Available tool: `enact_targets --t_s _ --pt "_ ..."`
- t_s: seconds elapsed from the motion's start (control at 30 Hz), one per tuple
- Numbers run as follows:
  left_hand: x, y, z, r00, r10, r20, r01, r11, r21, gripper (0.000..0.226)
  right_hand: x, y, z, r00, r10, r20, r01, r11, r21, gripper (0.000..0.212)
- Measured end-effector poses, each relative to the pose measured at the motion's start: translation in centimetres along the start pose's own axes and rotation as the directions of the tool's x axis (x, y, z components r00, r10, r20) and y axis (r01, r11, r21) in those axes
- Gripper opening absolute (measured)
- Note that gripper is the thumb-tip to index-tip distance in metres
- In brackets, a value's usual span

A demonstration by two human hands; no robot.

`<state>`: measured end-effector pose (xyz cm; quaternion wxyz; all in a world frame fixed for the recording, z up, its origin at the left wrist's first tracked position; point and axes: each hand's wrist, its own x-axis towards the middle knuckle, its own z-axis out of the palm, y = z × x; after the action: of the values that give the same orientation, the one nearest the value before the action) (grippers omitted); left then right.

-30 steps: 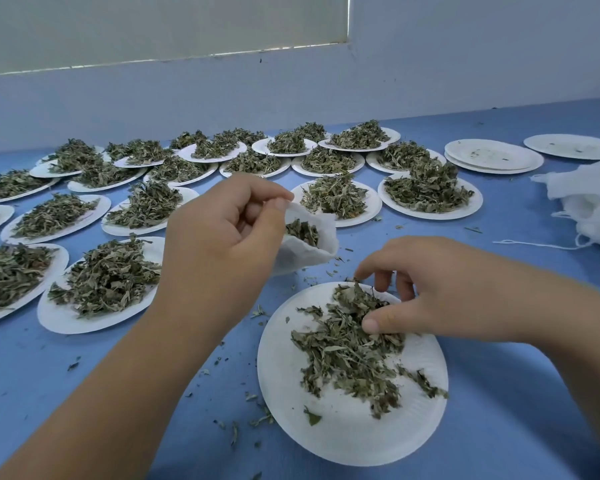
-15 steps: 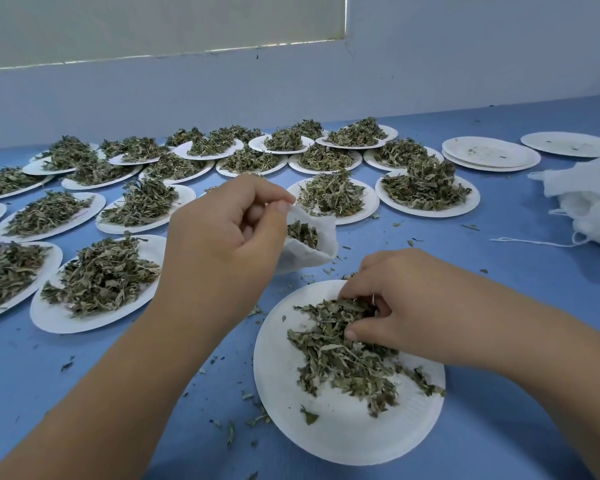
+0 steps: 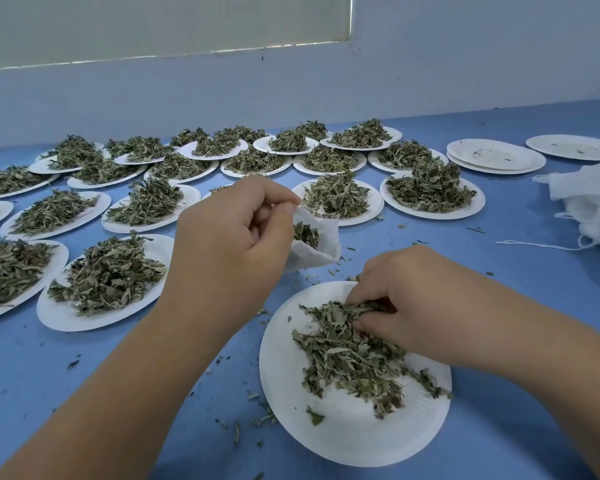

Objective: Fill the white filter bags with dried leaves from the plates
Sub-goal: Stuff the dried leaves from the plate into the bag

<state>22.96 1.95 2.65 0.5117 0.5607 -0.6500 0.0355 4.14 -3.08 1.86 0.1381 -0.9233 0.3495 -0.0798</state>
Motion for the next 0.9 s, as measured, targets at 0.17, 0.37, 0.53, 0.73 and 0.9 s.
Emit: enact_targets --t_s 0.17,0.37,0.53,0.73,0.9 --pt "0.0 0.1 0.0 1.0 0.029 0.003 -0.029 0.999 0.045 0.016 -0.1 0.3 -0.4 1.0 0.013 -0.02 -0.011 0.995 0.1 0.015" --pt "0.1 0.0 -0.1 0.999 0.037 0.009 -0.038 0.995 0.092 0.016 -0.3 0.5 -1.5 0.997 0.038 -0.067 -0.018 0.961 0.277 0.005" --pt "0.0 0.0 0.2 0.998 0.034 0.047 -0.039 0.993 0.11 0.017 -0.6 0.9 -2.8 0.997 0.045 -0.066 -0.014 0.913 0.408 0.007" --pt "-0.3 0.2 1.1 0.988 0.061 0.143 -0.08 0.988 0.131 0.017 -0.7 1.0 -3.3 0.991 0.038 -0.128 0.036 0.847 0.53 0.013" --pt "-0.6 0.4 1.4 0.983 0.064 0.172 -0.084 0.99 0.114 0.014 -0.3 0.6 -2.3 0.981 0.098 -0.169 0.004 0.853 0.522 0.01"
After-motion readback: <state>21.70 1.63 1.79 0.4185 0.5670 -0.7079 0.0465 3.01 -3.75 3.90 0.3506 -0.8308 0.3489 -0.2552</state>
